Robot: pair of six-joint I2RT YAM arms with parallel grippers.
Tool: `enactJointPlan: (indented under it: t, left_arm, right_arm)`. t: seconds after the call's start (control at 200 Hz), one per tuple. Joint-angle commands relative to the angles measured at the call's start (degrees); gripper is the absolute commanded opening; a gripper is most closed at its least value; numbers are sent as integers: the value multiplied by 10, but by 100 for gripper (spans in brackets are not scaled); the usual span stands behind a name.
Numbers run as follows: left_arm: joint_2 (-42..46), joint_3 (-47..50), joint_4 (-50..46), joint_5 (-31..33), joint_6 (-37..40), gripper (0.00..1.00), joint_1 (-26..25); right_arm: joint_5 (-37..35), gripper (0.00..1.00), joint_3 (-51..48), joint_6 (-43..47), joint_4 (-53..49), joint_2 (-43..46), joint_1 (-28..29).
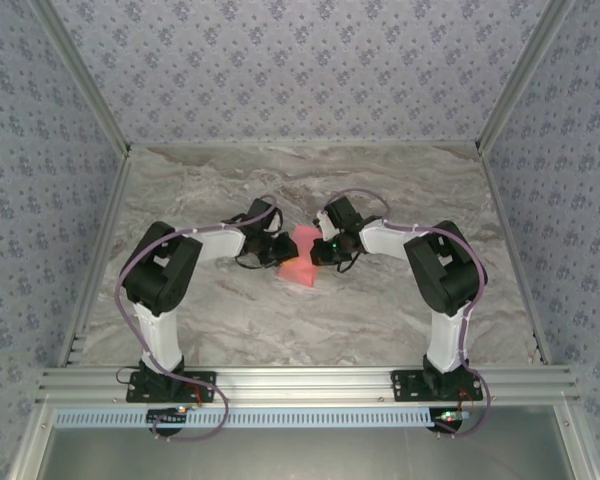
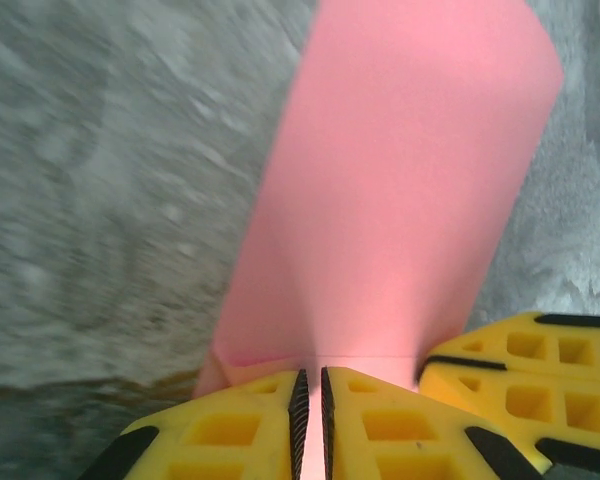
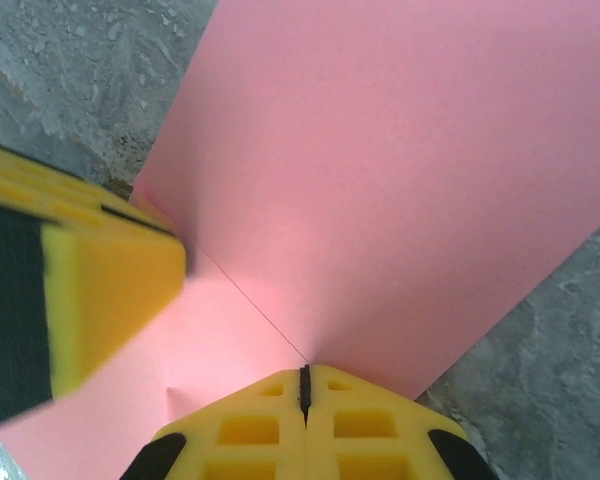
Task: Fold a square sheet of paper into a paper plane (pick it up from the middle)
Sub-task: Fold the triangle a second time at the center of the table.
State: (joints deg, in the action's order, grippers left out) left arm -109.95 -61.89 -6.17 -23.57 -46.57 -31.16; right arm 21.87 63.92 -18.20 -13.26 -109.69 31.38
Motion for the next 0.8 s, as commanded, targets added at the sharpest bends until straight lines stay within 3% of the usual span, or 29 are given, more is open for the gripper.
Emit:
enactJointPlan:
  t: [0.0,0.205,0.415,0.794]
  left_arm:
    - [14,5,-55,65,28,16,38]
    - [57,-16,-79,70,45,17,37]
    - [89,3,-19,-5,37,17,13]
    - [-1,-26,-15,-30,32,10,-18]
  right_arm:
    - [-60,0,-22,19,-66,-39,-1]
    - [-59,0,-22,30,-62,-36,-1]
    - [-41,0,-21,86,-37,-27,-1]
    - [63,0,-4,177,-8,-19,-24]
